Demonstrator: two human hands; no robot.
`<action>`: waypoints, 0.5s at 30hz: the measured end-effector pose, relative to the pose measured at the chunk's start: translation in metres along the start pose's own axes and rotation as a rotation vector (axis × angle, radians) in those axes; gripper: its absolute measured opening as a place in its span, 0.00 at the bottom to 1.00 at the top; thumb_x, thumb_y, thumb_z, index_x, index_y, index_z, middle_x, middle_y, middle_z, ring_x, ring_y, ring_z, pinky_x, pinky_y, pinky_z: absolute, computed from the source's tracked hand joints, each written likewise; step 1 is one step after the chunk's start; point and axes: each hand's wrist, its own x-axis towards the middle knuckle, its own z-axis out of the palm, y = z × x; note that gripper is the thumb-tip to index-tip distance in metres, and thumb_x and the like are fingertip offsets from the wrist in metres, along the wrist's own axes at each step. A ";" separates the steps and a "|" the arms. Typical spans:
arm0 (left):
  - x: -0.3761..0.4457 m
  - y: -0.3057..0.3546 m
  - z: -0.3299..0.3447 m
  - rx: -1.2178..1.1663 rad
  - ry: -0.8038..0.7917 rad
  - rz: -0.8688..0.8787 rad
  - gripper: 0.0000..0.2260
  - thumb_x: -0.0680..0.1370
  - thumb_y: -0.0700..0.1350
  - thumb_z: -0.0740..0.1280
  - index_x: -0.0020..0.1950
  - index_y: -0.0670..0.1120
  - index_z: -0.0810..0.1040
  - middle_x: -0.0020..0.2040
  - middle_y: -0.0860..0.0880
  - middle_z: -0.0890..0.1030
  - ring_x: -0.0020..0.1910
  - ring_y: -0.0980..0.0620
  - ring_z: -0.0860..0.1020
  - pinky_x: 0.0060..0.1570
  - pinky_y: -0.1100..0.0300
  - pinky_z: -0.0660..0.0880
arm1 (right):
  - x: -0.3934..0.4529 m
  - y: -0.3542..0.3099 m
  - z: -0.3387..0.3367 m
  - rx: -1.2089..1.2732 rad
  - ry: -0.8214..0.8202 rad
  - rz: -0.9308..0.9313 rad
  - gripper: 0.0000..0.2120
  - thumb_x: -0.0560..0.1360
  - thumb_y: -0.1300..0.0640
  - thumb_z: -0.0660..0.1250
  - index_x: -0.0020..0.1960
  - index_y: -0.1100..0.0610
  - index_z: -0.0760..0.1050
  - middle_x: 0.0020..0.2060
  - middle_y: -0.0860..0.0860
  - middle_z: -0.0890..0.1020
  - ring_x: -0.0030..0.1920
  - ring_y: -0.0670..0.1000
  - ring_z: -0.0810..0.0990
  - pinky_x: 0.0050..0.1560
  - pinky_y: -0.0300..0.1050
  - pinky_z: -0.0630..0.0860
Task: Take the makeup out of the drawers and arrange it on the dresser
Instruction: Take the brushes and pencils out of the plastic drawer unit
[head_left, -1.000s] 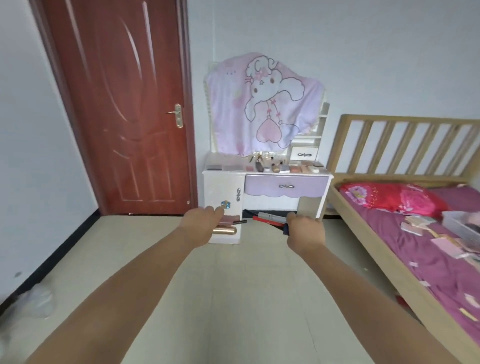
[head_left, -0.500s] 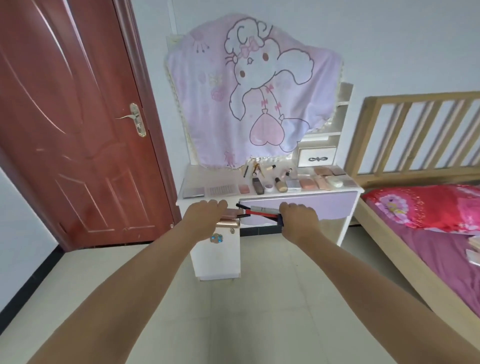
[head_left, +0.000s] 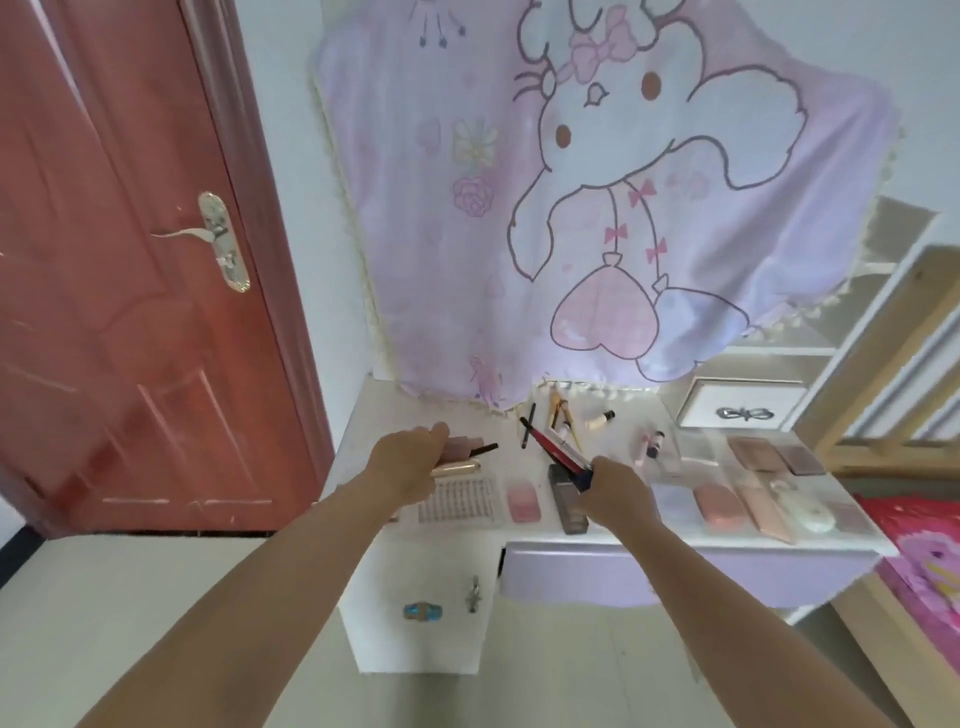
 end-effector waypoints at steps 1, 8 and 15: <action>0.023 -0.001 0.002 -0.066 -0.024 -0.015 0.15 0.75 0.39 0.61 0.60 0.42 0.64 0.57 0.44 0.76 0.55 0.43 0.76 0.49 0.55 0.72 | 0.021 0.003 0.000 0.035 -0.026 0.046 0.05 0.73 0.59 0.61 0.44 0.58 0.65 0.33 0.50 0.71 0.40 0.52 0.72 0.39 0.41 0.69; 0.162 0.031 0.047 -0.446 -0.232 -0.164 0.17 0.73 0.39 0.63 0.60 0.40 0.65 0.57 0.42 0.75 0.56 0.44 0.76 0.50 0.56 0.72 | 0.163 0.035 0.016 0.277 -0.181 0.314 0.07 0.70 0.64 0.64 0.45 0.60 0.67 0.31 0.51 0.71 0.29 0.47 0.70 0.25 0.37 0.63; 0.272 0.076 0.096 -0.634 -0.362 -0.334 0.20 0.73 0.41 0.67 0.62 0.41 0.65 0.57 0.44 0.76 0.56 0.45 0.76 0.49 0.56 0.73 | 0.278 0.059 0.057 0.335 -0.278 0.356 0.06 0.70 0.64 0.64 0.44 0.60 0.67 0.30 0.51 0.70 0.30 0.46 0.69 0.28 0.37 0.63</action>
